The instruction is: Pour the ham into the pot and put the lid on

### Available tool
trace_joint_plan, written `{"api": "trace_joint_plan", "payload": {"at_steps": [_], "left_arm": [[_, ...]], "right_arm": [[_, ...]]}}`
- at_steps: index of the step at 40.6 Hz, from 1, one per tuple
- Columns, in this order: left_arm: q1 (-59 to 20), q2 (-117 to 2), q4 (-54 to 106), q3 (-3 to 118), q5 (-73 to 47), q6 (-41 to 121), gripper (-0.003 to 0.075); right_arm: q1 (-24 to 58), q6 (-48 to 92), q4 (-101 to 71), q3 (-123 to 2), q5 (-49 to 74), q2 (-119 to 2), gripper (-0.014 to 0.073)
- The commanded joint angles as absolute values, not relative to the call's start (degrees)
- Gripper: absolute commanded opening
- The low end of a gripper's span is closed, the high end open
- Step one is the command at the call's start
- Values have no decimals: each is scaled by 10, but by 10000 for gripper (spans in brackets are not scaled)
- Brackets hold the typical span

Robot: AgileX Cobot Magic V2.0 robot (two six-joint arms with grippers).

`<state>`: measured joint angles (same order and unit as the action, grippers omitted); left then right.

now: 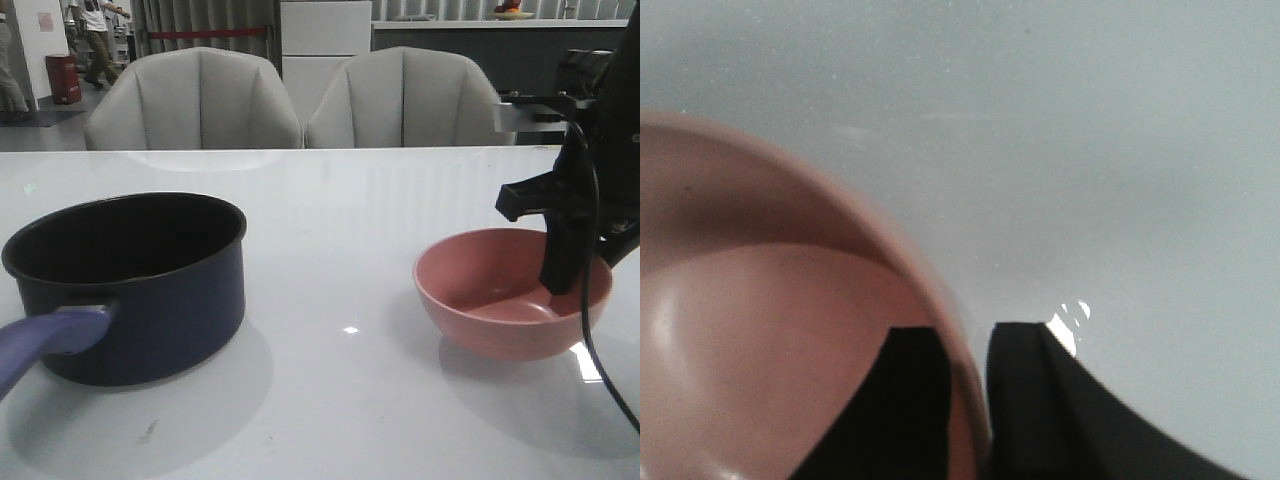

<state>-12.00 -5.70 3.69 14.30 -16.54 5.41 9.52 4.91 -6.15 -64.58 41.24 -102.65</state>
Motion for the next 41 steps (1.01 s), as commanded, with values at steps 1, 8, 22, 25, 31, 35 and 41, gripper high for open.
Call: {"api": "trace_joint_plan", "payload": {"at_steps": [1,8,22,25,31,35,41], "left_arm": [[-124,-65,39,159,-117,53,343],[-124,-65,39,159,-117,53,343],[-124,-65,39,159,-117,53,343],[-124,-65,39,159,-116,53,343],[-124,-65,39,159,-115,53,343],[-124,-65,39,159,-115,53,343],[-124,-65,39,159,-115,53,343]], "right_arm": [[91,49,-67,-665,391,-1003,408],[91,59,-67,-681,402,-969,488],[98,65,-73,-604,292,-768,488],[107,65,-74,-559,241,-713,488],[139,65,-76,-478,155,-620,488],[160,65,-76,-433,107,-562,488],[176,65,-76,-376,62,-475,488]]}}
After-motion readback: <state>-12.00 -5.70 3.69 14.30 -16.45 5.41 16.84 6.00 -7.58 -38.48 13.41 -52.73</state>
